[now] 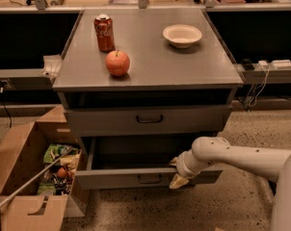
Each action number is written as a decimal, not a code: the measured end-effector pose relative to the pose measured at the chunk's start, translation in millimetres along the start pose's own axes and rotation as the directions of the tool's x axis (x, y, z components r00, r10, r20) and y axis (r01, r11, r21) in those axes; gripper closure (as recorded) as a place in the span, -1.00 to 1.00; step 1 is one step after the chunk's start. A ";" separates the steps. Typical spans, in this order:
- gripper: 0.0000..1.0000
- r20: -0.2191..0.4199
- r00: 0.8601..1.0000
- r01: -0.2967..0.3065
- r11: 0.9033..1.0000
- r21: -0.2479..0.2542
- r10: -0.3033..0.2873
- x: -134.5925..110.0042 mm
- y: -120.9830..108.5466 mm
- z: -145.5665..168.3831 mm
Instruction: Open middle drawer
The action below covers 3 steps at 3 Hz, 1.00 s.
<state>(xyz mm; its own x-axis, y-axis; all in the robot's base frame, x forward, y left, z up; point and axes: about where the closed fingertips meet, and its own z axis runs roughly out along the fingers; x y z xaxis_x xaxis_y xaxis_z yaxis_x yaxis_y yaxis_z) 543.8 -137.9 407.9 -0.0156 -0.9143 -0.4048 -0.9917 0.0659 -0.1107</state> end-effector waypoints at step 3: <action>-1.00 -0.002 1.000 0.013 1.000 -0.020 -0.013 -1.7 7.3 1.5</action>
Offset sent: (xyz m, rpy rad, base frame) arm 0.0000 0.0000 0.0000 0.0000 0.0000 0.0000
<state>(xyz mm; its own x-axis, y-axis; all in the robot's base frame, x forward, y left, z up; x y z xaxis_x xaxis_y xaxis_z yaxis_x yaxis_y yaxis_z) 536.7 -135.3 406.5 -0.0031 -0.9158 -0.4017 -0.9942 0.0460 -0.0973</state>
